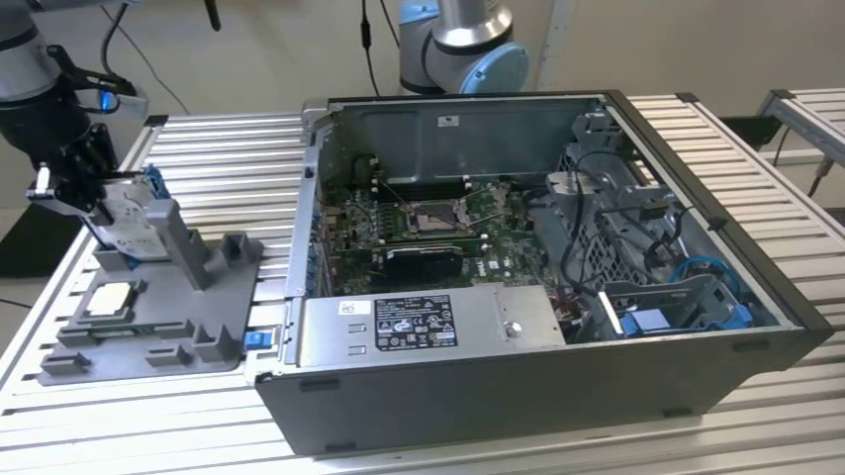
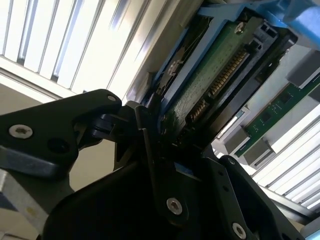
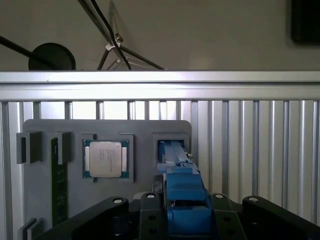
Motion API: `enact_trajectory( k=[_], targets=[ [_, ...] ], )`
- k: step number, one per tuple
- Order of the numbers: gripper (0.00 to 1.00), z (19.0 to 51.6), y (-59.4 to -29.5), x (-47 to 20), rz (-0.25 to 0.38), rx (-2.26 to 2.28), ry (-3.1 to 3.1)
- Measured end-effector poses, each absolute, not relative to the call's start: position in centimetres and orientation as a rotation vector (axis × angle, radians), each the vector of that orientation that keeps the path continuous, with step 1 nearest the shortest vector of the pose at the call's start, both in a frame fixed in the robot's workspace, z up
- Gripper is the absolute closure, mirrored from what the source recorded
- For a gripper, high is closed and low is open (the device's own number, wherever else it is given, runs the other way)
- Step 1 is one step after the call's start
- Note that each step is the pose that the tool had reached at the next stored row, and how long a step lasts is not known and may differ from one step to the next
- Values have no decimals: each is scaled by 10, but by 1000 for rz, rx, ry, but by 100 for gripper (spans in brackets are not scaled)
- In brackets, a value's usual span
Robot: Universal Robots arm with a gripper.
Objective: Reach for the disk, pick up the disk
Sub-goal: 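Pick up the disk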
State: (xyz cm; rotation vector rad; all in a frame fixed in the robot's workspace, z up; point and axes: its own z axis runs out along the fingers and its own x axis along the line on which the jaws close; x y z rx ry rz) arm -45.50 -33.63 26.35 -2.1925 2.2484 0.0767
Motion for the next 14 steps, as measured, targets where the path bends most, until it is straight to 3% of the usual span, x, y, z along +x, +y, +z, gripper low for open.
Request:
enact_trajectory(
  k=[14],
  targets=[
    [100, 268, -336, -455, 77, -2192, 2248]
  ],
)
